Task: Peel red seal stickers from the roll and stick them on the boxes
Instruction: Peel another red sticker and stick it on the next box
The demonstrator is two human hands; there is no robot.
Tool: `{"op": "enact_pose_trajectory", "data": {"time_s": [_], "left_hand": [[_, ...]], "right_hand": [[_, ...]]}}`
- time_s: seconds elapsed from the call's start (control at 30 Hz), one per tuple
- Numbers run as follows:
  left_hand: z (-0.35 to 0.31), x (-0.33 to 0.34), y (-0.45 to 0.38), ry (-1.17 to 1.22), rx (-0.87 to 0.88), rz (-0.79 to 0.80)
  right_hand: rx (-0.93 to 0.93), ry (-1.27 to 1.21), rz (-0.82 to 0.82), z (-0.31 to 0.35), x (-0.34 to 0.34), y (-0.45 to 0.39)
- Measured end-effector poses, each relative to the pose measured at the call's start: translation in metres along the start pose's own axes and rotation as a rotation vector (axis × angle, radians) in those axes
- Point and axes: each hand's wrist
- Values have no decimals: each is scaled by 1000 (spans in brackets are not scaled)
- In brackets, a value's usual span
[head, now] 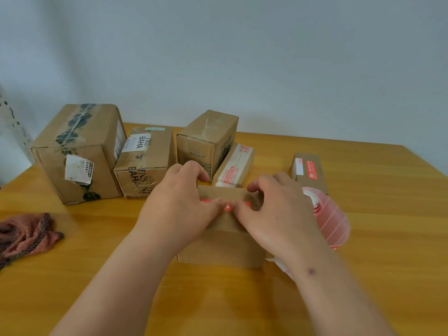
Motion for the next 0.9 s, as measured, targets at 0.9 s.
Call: {"op": "enact_pose_trajectory", "data": {"time_s": [0.9], "left_hand": [[22,-1,9,264,-124,-114]], "right_hand": [[56,-150,25,-11,-7,4]]}}
Point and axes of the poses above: each hand's wrist, its own y-axis away from the middle knuckle, its own x-axis out of the palm, z = x × y, and after that the axes turned 3 degrees about -y, right-handed
